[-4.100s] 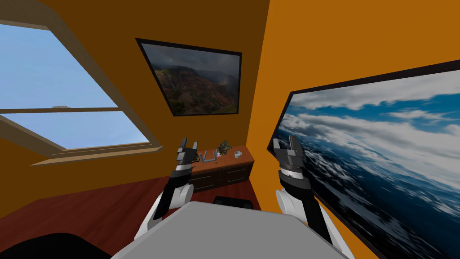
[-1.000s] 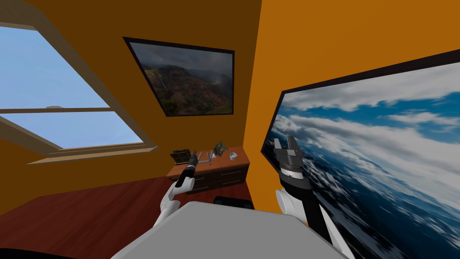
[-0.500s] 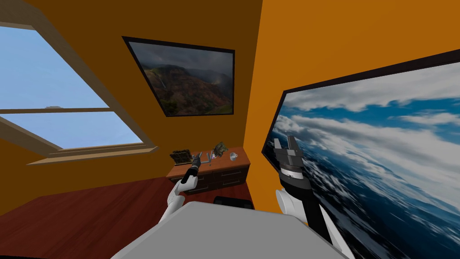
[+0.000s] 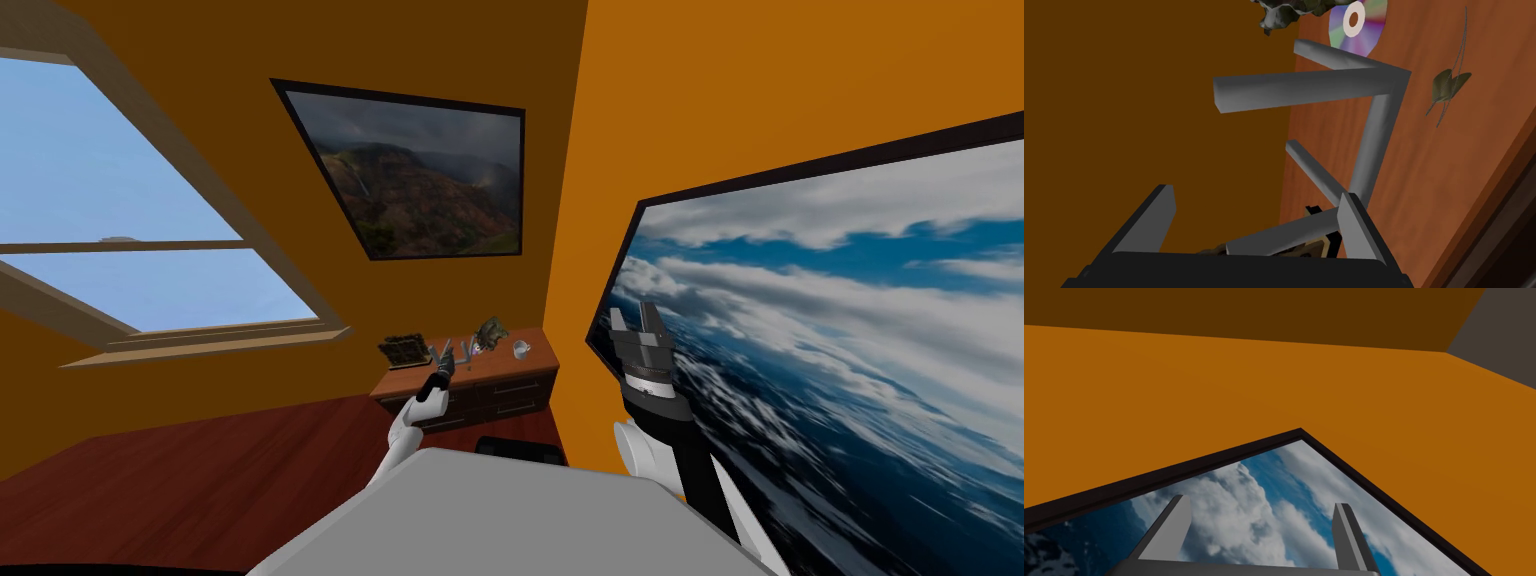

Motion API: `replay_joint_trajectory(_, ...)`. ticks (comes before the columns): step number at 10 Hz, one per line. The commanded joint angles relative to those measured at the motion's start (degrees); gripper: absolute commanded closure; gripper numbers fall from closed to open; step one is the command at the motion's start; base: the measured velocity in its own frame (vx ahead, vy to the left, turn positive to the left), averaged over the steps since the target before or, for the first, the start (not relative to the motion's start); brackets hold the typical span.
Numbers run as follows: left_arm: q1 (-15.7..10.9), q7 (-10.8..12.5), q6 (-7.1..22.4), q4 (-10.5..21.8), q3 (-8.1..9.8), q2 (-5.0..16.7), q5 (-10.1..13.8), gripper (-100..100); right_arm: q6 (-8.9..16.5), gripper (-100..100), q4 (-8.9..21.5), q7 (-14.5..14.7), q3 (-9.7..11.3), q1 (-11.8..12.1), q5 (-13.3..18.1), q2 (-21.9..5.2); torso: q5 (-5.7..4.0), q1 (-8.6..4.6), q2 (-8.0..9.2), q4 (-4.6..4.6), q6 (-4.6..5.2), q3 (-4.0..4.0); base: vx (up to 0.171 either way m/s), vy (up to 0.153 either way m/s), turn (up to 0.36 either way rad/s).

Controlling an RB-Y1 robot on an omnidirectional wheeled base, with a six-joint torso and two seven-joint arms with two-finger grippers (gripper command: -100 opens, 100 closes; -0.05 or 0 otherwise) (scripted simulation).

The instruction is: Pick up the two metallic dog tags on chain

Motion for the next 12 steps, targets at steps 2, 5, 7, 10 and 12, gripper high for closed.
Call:
replay_joint_trajectory(2, -2.6, 0.4, 2.8, 4.1, -0.83, 0.0, 0.0, -100, 0.0, 0, 0.0, 0.0, 0.0, 0.0, 0.0, 0.0, -0.01, -0.01, 0.01, 0.00, 0.00, 0.00, 0.026, 0.024, 0.000)
replay_joint_trajectory(5, -5.0, 0.7, 5.5, 8.1, -1.98, -0.5, -0.2, -100, 0.0, 0, 0.0, 0.0, 0.0, 0.0, 0.0, 0.0, 0.00, 0.01, -0.01, 0.00, -0.01, -0.01, 0.031, 0.030, 0.001)
replay_joint_trajectory(7, -6.0, 0.9, 6.8, 10.0, -2.56, -0.7, -0.3, -100, 0.0, 0, 0.0, 0.0, 0.0, 0.0, 0.0, 0.0, 0.00, 0.03, -0.04, -0.01, -0.01, -0.02, 0.035, 0.033, -0.001)
replay_joint_trajectory(10, -7.9, 1.3, 9.2, 13.5, -3.64, -1.2, -0.5, -100, 0.0, 0, 0.0, 0.0, 0.0, 0.0, 0.0, 0.0, -0.01, 0.00, 0.02, 0.00, -0.01, 0.01, 0.025, 0.026, -0.002)
replay_joint_trajectory(12, -9.3, 1.6, 11.3, 16.5, -4.57, -1.7, -0.7, -100, 0.0, 0, 0.0, 0.0, 0.0, 0.0, 0.0, 0.0, 0.00, 0.02, -0.02, -0.01, -0.01, -0.01, 0.047, 0.039, -0.007)
